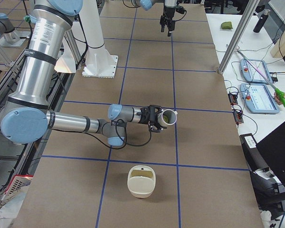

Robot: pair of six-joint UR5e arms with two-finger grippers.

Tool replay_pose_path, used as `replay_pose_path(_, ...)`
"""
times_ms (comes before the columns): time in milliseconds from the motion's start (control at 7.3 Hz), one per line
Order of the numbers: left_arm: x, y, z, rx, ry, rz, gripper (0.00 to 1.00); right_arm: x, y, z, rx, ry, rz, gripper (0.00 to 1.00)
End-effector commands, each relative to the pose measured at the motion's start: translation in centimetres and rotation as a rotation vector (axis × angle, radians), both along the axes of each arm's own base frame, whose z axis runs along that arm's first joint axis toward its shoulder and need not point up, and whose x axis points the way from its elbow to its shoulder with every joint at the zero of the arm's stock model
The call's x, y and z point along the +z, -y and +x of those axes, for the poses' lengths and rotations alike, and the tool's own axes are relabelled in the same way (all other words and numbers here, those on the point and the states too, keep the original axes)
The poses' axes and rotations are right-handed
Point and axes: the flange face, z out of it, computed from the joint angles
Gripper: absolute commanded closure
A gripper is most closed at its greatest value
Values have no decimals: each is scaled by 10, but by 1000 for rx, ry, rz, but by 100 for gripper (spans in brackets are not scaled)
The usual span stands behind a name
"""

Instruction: Left arm hands cup to right arm to dump lemon

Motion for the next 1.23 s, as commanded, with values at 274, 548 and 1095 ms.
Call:
replay_pose_path(274, 0, -1, 2, -11, 9, 13, 0, 82, -36, 103, 31, 293, -181, 95)
replay_pose_path(548, -1, -1, 2, -16, 9, 16, 0, 87, -43, 123, 41, 366, -217, 94)
replay_pose_path(1095, 0, -3, 5, -11, 11, 15, 0, 84, -62, 129, 88, 760, -319, 94)
